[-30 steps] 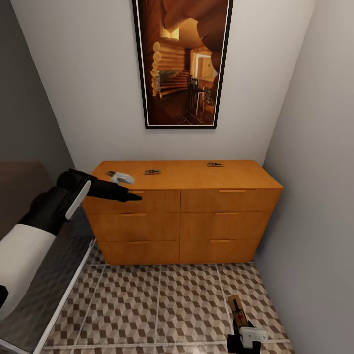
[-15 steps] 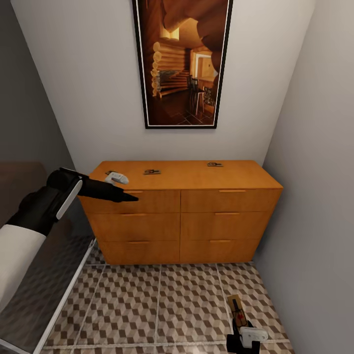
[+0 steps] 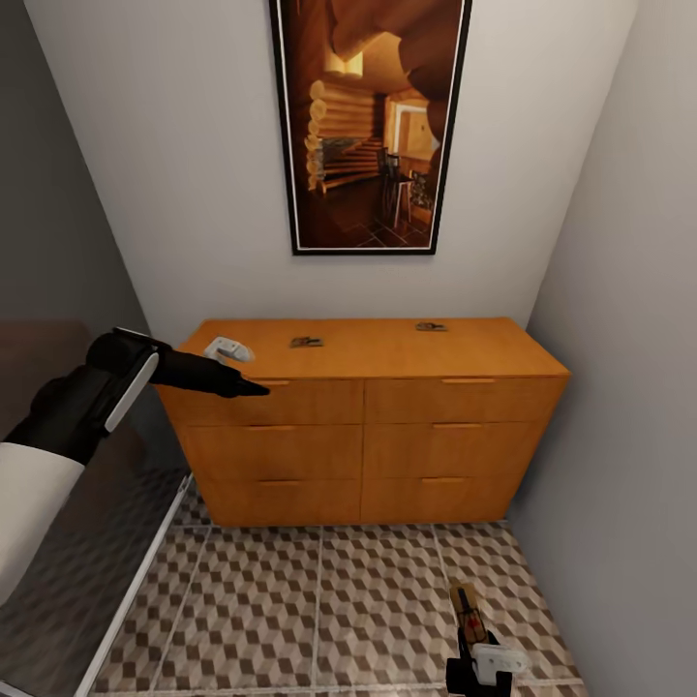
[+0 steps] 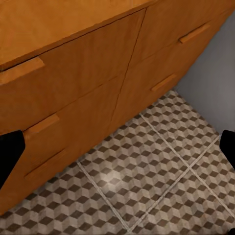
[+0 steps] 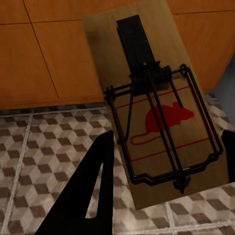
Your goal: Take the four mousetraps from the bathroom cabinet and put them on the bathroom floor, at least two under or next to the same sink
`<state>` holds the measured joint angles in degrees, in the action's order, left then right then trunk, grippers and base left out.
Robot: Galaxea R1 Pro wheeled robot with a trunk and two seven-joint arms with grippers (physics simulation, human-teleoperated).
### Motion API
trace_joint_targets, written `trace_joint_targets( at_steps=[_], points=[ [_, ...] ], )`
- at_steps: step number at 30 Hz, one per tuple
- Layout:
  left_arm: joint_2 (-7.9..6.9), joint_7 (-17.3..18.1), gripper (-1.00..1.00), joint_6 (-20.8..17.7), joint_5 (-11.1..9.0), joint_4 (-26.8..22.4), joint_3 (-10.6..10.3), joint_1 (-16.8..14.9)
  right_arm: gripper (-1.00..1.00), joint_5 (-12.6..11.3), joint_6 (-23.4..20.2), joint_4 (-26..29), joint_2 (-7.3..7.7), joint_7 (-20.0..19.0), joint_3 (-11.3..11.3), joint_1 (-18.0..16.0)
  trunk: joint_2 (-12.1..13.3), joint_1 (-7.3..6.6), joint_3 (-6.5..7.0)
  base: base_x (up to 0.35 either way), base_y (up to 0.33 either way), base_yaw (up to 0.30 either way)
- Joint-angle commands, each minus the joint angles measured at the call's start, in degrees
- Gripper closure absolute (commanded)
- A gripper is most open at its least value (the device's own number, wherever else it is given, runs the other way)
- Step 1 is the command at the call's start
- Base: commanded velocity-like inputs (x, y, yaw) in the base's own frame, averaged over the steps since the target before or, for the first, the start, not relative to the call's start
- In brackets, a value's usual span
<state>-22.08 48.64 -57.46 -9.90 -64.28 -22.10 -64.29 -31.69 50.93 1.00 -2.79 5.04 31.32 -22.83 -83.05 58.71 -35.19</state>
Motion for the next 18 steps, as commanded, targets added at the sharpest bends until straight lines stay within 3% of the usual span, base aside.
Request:
trace_joint_targets(
  at_steps=[1,6,18],
  points=[
    [-0.07,-0.22,-1.00,-0.37,-0.47,-0.07,-0.23,-0.05,1.00,-0.13,0.13,-0.06,-0.02,0.41,0.49,-0.06,-0.03,0.02,-0.06,0.197,0.231,0.000],
    [-0.07,-0.22,-1.00,-0.39,-0.47,-1.03,-1.67,-0.05,1.00,-0.13,0.13,-0.06,-0.02,0.41,0.49,-0.03,-0.03,0.02,0.09,0.208,0.236,-0.087],
    [-0.07,-0.22,-1.00,-0.45,-0.47,-1.39,-4.20,-0.05,1.00,-0.13,0.24,-0.07,-0.02,0.41,0.49,-0.03,-0.03,0.02,0.88,0.261,0.193,-0.209]
  ],
)
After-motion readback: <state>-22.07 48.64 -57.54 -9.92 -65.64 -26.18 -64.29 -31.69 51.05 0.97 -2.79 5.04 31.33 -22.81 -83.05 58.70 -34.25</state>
